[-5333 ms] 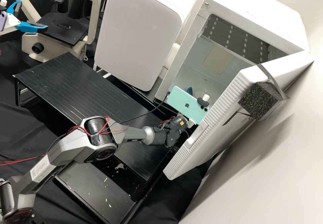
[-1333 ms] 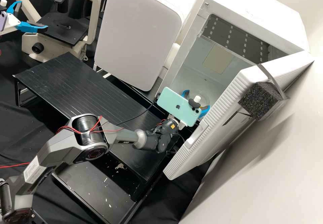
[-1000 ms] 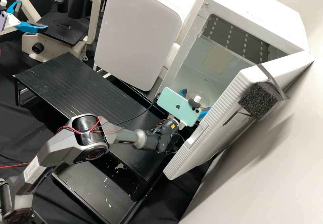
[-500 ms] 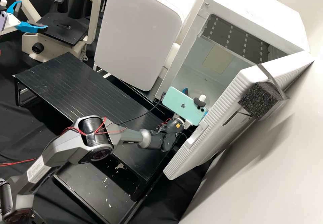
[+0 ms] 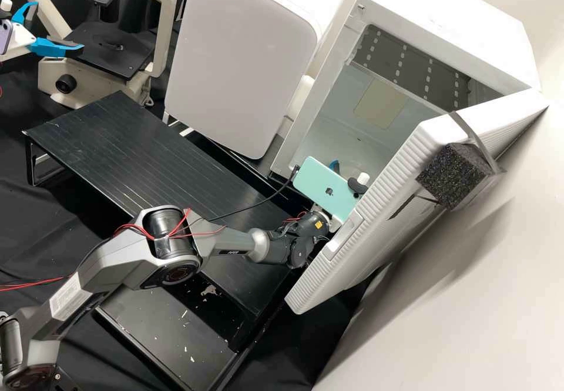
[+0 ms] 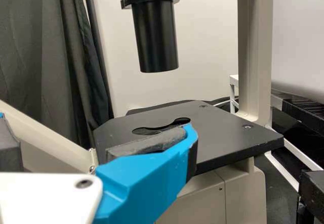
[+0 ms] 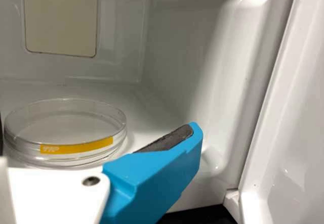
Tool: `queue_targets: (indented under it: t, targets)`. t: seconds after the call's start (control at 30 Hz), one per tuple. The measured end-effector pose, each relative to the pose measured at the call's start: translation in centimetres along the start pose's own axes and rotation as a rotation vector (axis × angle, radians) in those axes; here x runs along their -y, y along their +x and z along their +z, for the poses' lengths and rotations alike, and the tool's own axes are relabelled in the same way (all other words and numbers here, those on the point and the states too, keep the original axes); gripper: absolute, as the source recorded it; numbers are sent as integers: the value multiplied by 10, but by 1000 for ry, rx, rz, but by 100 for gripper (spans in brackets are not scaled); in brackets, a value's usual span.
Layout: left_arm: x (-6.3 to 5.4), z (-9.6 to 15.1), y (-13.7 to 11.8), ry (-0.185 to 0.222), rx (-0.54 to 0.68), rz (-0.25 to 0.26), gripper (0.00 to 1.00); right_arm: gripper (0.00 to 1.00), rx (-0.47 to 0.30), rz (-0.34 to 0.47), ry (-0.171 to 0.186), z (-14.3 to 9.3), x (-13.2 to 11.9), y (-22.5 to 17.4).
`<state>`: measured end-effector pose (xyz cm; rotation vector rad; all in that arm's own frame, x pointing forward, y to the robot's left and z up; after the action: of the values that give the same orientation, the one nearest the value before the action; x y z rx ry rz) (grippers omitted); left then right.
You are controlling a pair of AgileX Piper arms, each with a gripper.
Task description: Take the petri dish out of the incubator
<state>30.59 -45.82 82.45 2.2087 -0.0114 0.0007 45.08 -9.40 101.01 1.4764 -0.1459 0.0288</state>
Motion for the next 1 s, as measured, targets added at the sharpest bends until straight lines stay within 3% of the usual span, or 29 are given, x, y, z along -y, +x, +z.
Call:
queue_targets:
  t: [1.0]
  targets:
    - [0, 0, 0, 0, 0, 0, 100, 0, -12, 12, 9, -5, 3, 14]
